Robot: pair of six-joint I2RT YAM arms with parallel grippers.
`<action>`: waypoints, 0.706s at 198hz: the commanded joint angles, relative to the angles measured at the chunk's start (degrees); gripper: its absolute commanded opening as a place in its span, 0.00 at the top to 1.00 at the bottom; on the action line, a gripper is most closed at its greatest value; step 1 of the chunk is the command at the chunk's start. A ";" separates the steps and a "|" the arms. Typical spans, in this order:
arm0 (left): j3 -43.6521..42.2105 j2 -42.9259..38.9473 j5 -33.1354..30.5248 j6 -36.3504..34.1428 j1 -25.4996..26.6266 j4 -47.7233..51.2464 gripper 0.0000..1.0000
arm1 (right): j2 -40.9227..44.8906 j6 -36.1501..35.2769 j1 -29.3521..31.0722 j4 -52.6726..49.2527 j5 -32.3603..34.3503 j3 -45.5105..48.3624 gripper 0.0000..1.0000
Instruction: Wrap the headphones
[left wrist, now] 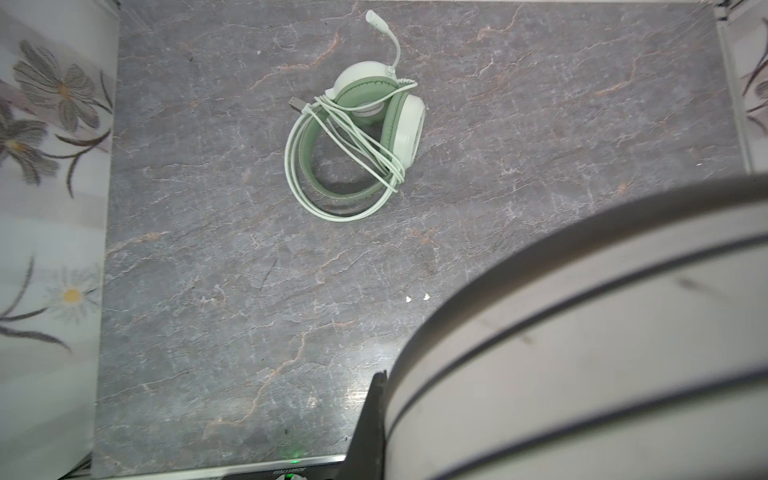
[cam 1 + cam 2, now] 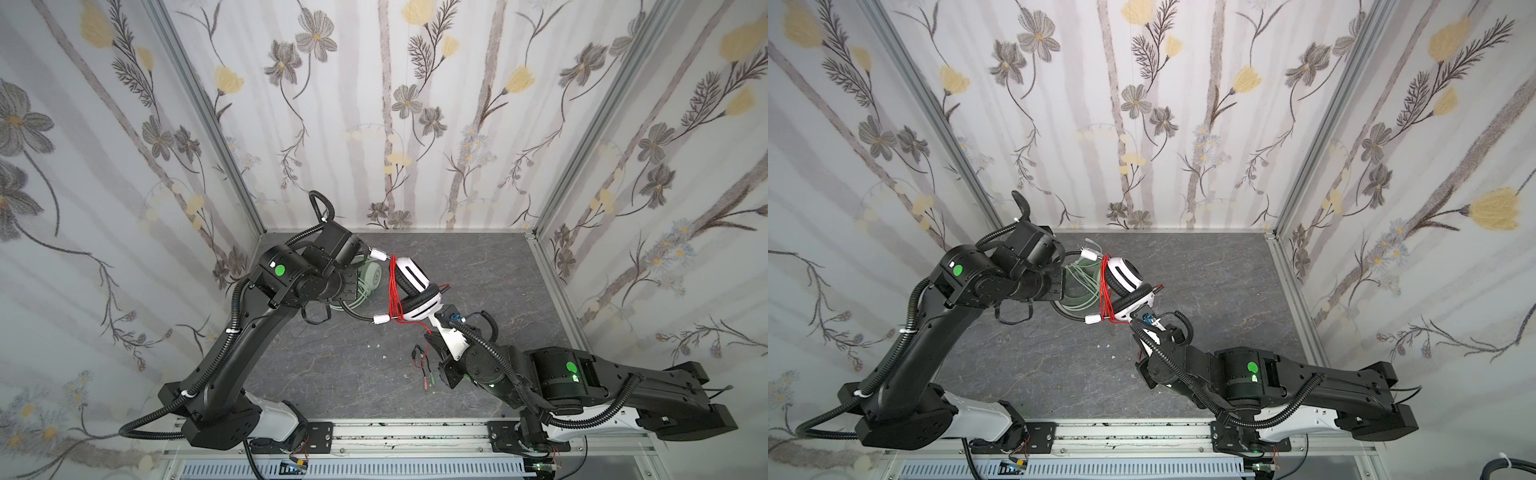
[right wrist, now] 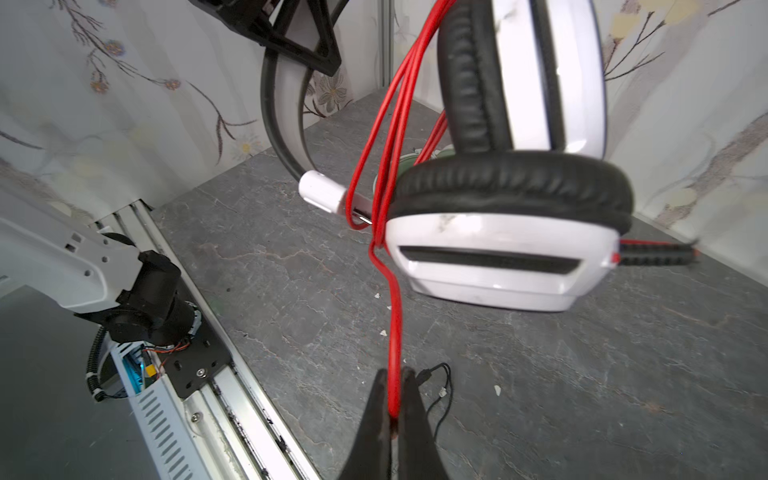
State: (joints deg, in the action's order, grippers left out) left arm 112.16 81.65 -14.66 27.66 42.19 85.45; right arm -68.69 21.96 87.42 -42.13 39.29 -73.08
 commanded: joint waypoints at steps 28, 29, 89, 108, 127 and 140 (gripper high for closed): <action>6.07 5.71 -12.88 -2.56 5.43 8.94 1.00 | -1.74 -1.65 -0.30 -6.35 6.80 -1.96 0.99; 6.19 5.89 -13.13 -2.59 5.57 9.16 1.00 | -1.81 -1.65 -0.31 -6.37 6.91 -1.97 0.99; 10.69 13.22 -18.22 -4.58 13.42 16.37 1.00 | -4.88 -0.32 -2.05 -9.73 11.55 -2.33 0.97; 10.58 13.79 -17.69 -5.66 14.72 16.44 1.00 | -4.43 0.99 -3.21 -10.81 12.62 -2.28 0.95; 10.11 14.15 -16.90 -6.55 15.82 16.42 1.00 | -2.97 1.43 -4.41 -11.04 12.74 -1.85 0.93; 9.67 14.47 -15.95 -7.71 16.76 16.34 1.00 | -1.72 1.11 -5.41 -11.04 12.61 -1.48 0.92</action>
State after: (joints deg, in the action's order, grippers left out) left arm 122.17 95.85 -30.55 21.34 57.78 91.64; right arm -72.07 21.89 83.26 -52.95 49.34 -74.87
